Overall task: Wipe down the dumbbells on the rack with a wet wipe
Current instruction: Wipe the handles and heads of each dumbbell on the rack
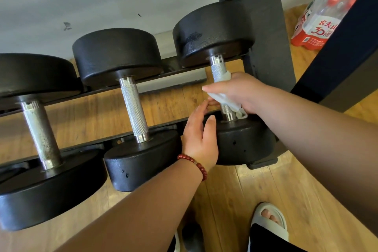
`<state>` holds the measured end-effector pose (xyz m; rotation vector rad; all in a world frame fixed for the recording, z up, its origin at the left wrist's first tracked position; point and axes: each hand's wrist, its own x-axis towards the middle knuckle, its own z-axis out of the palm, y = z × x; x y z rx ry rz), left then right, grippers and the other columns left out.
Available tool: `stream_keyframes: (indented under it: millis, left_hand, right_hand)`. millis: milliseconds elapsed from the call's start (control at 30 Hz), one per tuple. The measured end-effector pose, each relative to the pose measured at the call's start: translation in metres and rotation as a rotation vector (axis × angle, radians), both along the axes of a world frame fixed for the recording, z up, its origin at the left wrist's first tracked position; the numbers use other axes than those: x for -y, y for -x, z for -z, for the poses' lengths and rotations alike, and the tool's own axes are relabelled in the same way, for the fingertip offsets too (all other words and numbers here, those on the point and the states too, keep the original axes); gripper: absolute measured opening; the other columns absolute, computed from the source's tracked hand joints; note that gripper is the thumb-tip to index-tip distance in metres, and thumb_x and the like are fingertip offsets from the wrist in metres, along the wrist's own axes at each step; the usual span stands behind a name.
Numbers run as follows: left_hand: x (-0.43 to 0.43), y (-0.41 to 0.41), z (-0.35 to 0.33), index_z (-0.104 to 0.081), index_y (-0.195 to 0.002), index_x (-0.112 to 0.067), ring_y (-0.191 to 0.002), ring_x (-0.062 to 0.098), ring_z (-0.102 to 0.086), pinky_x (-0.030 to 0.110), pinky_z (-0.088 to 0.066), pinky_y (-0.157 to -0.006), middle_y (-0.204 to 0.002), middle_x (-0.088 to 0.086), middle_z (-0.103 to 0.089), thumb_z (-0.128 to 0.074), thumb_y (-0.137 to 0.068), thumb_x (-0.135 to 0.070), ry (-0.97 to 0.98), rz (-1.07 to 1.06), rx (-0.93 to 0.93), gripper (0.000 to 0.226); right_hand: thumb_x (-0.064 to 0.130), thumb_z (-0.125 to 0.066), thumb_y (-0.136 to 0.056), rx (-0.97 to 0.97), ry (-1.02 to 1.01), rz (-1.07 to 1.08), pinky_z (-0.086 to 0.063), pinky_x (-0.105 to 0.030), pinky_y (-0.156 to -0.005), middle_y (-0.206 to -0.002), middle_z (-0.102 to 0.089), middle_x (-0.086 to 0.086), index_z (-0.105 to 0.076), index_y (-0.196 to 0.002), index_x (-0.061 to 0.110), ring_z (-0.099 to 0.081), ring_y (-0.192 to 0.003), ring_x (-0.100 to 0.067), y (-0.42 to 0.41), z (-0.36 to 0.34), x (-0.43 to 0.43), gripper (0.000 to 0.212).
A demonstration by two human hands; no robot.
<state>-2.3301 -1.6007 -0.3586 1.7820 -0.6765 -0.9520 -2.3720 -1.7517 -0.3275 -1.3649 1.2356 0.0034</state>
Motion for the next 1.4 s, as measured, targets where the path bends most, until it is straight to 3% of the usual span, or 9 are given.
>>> stream_keyframes:
  millis: [100, 333, 533, 767, 867, 1000, 1100, 1233, 1400]
  left_hand:
    - [-0.001, 0.001, -0.001, -0.037, -0.147, -0.03, -0.132, -0.001, -0.039, 0.039, -0.034, -0.115, -0.143, -0.016, -0.043, -0.034, -0.089, -0.046, -0.012, 0.003, -0.012, 0.061]
    - [-0.001, 0.0, -0.001, -0.04, -0.145, -0.031, -0.134, 0.0, -0.038, 0.04, -0.034, -0.115, -0.145, -0.013, -0.045, -0.033, -0.089, -0.045, 0.0, 0.02, 0.019, 0.058]
    - [-0.002, 0.001, -0.001, -0.037, -0.148, -0.028, -0.132, -0.003, -0.039, 0.035, -0.033, -0.116, -0.141, -0.019, -0.042, -0.034, -0.089, -0.045, -0.008, 0.011, 0.003, 0.061]
    - [0.0, -0.001, -0.002, -0.045, -0.143, -0.029, -0.129, 0.003, -0.044, 0.042, -0.039, -0.11, -0.139, -0.012, -0.05, -0.031, -0.084, -0.056, 0.006, 0.014, 0.012, 0.066]
    - [0.0, 0.001, -0.005, -0.041, -0.146, -0.028, -0.131, 0.001, -0.042, 0.04, -0.037, -0.113, -0.142, -0.013, -0.047, -0.034, -0.086, -0.051, -0.015, -0.004, -0.009, 0.064]
    - [-0.002, 0.001, -0.008, -0.038, -0.147, -0.027, -0.131, -0.001, -0.041, 0.038, -0.035, -0.114, -0.143, -0.015, -0.045, -0.035, -0.088, -0.045, -0.034, -0.001, -0.007, 0.062]
    - [-0.001, 0.001, -0.011, -0.037, -0.148, -0.026, -0.132, 0.0, -0.04, 0.037, -0.034, -0.115, -0.145, -0.012, -0.044, -0.035, -0.088, -0.045, -0.039, 0.006, 0.0, 0.063]
    - [-0.001, 0.001, -0.011, -0.037, -0.148, -0.027, -0.132, 0.001, -0.04, 0.039, -0.036, -0.114, -0.145, -0.011, -0.045, -0.034, -0.088, -0.047, -0.049, 0.009, 0.005, 0.063]
    - [-0.001, 0.0, -0.013, -0.037, -0.148, -0.031, -0.131, 0.003, -0.042, 0.042, -0.039, -0.111, -0.145, -0.012, -0.045, -0.033, -0.084, -0.059, -0.055, 0.012, -0.008, 0.07]
  right_hand:
    - [0.034, -0.079, -0.078, 0.117, 0.025, 0.08, -0.054, -0.044, -0.093, -0.08, -0.075, -0.004, -0.07, -0.09, 0.01, -0.073, -0.084, -0.02, -0.013, -0.006, 0.009, 0.029]
    - [0.04, -0.078, -0.079, 0.092, 0.024, -0.002, -0.057, -0.032, -0.082, -0.079, -0.076, -0.001, -0.066, -0.095, 0.013, -0.073, -0.076, -0.012, 0.002, -0.005, -0.003, 0.034]
    - [0.044, -0.077, -0.079, 0.182, 0.09, 0.174, -0.056, -0.028, -0.069, -0.07, -0.074, -0.004, -0.07, -0.087, 0.007, -0.072, -0.066, -0.013, -0.02, -0.012, 0.008, 0.038]
    - [0.035, -0.083, -0.073, -0.011, -0.021, -0.057, -0.056, -0.03, -0.076, -0.084, -0.075, -0.001, -0.064, -0.108, 0.01, -0.073, -0.073, -0.01, 0.005, -0.004, -0.005, 0.046]
    - [0.032, -0.084, -0.072, 0.044, -0.072, 0.009, -0.055, -0.035, -0.082, -0.092, -0.073, -0.004, -0.063, -0.111, 0.012, -0.071, -0.084, -0.016, 0.0, -0.005, -0.003, 0.048]
    - [0.033, -0.081, -0.076, 0.158, -0.043, 0.128, -0.055, -0.034, -0.078, -0.085, -0.073, -0.005, -0.064, -0.104, 0.014, -0.07, -0.079, -0.016, -0.01, -0.006, 0.0, 0.037]
    - [0.037, -0.083, -0.072, 0.092, 0.016, 0.074, -0.055, -0.043, -0.09, -0.096, -0.072, -0.006, -0.061, -0.115, 0.014, -0.07, -0.092, -0.021, -0.006, -0.003, -0.005, 0.054]
    - [0.044, -0.081, -0.072, 0.063, -0.006, 0.028, -0.05, -0.042, -0.094, -0.115, -0.062, -0.004, -0.05, -0.131, 0.021, -0.061, -0.105, -0.023, 0.003, -0.008, -0.009, 0.07]
    - [0.01, -0.057, -0.086, 0.148, -0.153, 0.163, -0.043, -0.048, -0.104, -0.122, -0.058, -0.016, -0.054, -0.126, 0.013, -0.057, -0.113, -0.029, 0.02, -0.012, -0.006, 0.04]
